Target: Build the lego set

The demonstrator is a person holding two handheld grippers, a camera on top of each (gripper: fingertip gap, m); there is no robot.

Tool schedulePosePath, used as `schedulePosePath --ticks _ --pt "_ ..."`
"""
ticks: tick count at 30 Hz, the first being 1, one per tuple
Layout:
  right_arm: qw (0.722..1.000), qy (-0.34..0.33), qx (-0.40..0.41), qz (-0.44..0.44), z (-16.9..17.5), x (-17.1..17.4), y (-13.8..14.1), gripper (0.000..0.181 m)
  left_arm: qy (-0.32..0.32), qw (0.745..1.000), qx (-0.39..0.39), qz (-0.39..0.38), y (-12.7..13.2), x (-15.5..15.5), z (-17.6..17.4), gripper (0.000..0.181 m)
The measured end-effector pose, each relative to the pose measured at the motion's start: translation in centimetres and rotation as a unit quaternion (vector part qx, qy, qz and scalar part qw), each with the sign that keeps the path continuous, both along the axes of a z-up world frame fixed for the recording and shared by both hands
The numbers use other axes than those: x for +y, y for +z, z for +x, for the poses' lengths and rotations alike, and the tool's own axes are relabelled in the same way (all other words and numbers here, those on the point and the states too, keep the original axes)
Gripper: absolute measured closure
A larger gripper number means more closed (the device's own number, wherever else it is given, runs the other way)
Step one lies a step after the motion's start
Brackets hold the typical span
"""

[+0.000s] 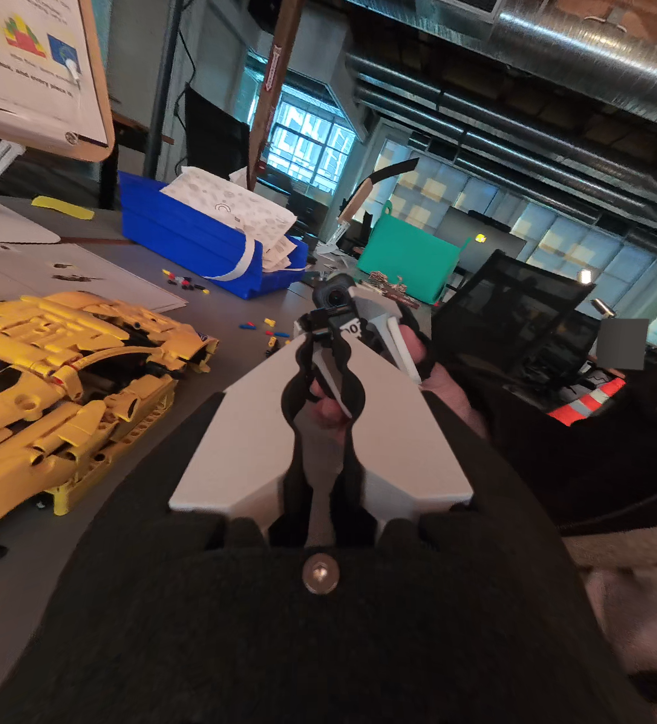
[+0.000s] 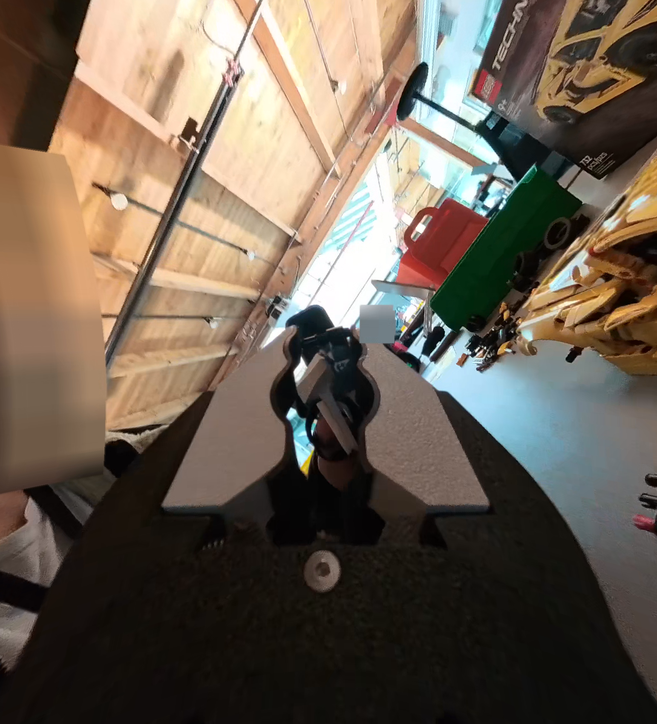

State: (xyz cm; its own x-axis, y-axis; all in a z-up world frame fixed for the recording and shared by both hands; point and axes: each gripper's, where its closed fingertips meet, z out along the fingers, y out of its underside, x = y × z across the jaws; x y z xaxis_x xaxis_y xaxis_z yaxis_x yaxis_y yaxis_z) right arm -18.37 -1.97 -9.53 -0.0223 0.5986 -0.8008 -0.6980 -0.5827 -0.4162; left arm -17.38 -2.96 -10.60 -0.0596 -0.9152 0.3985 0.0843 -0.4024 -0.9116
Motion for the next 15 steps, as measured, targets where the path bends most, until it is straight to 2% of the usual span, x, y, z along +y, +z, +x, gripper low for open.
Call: schedulePosePath --ticks 15 --pt "0.999 -0.002 -0.037 -0.011 -0.49 0.43 -0.83 0.159 -0.022 0.997 0.016 -0.071 -1.01 0.29 0.05 0.174"
